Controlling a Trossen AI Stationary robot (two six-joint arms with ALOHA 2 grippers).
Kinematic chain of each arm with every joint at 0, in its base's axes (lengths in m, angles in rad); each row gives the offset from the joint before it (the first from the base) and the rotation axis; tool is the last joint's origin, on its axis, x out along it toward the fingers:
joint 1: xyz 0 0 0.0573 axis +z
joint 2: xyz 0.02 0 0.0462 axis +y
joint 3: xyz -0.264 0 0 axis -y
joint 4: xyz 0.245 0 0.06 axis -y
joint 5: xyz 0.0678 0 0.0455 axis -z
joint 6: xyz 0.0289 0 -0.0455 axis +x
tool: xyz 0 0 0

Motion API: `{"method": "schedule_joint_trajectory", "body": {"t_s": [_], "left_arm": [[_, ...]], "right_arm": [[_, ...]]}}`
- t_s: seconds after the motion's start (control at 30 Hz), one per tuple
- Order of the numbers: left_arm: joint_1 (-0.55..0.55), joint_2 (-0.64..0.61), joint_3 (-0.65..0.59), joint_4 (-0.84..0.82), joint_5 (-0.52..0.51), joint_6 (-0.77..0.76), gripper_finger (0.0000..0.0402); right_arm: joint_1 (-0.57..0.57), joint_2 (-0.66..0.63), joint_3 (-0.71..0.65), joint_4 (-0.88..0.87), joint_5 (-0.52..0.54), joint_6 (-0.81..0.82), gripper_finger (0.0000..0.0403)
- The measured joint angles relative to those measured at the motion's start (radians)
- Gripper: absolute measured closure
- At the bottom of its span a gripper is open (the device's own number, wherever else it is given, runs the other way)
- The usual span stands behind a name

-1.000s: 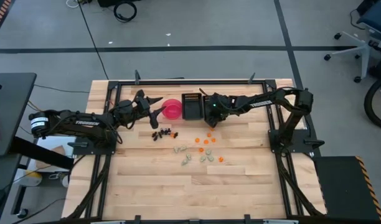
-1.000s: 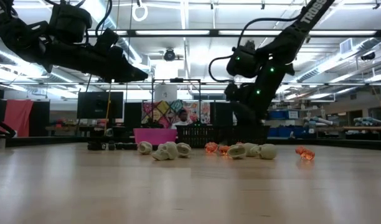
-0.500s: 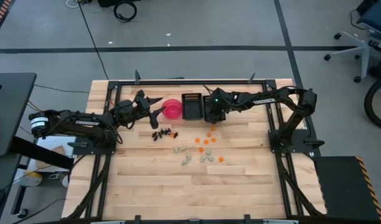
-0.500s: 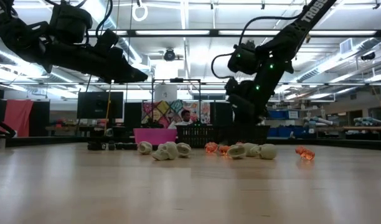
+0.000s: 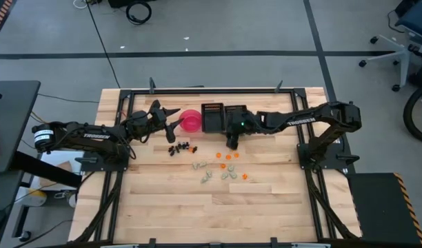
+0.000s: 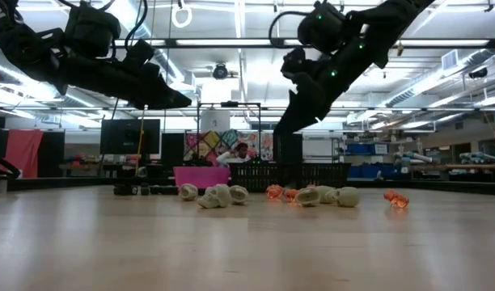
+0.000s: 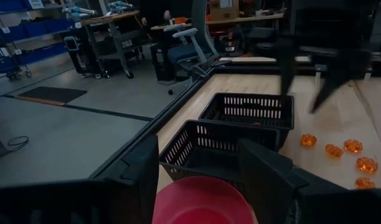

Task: Sort Halloween decoration
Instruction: Put the orange pumpkin toy into the right black bin

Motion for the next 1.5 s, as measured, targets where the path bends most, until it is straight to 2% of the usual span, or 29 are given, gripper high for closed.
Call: {"method": "schedule_joint_trajectory", "body": {"t_s": [0.23, 0.43, 0.8, 1.07, 1.5], "left_arm": [[0.0, 0.0, 0.0, 0.007, 0.0, 0.0, 0.0212], [0.0, 0.0, 0.0, -0.006, 0.0, 0.0, 0.0212], [0.0, 0.0, 0.0, -0.018, 0.0, 0.001, 0.0212], [0.0, 0.0, 0.0, -0.018, 0.0, 0.001, 0.0212], [0.0, 0.0, 0.0, -0.01, 0.0, -0.006, 0.0212]], "right_arm": [[0.067, 0.016, 0.001, 0.038, -0.018, 0.013, 0.0225], [0.117, 0.135, 0.0, 0.145, -0.051, 0.017, 0.0216], [0.182, 0.295, -0.015, 0.332, -0.024, 0.018, 0.0188], [0.192, 0.293, -0.172, 0.627, 0.028, 0.05, 0.0186], [0.191, 0.294, -0.218, 0.634, 0.03, 0.057, 0.0186]]}}
